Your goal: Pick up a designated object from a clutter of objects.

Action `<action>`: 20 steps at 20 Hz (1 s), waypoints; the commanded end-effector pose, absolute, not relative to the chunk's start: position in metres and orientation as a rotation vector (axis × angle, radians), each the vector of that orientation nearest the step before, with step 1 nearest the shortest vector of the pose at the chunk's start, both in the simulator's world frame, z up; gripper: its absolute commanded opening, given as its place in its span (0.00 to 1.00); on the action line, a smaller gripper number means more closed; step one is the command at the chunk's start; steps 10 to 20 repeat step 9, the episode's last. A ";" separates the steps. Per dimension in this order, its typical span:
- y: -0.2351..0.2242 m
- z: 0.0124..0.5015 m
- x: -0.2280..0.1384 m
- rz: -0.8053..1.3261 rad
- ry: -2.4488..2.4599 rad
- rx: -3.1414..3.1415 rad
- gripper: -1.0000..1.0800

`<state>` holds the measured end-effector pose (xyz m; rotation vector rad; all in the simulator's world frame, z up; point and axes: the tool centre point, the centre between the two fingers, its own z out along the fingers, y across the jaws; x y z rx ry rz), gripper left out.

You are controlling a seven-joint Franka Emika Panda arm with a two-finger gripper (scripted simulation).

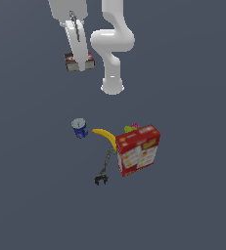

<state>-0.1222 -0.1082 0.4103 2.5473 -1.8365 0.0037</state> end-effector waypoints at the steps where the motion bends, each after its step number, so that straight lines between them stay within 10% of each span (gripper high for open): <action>1: -0.105 0.422 -0.126 0.002 -1.836 2.547 0.00; 20: -0.100 0.438 -0.129 0.001 -1.836 2.549 0.00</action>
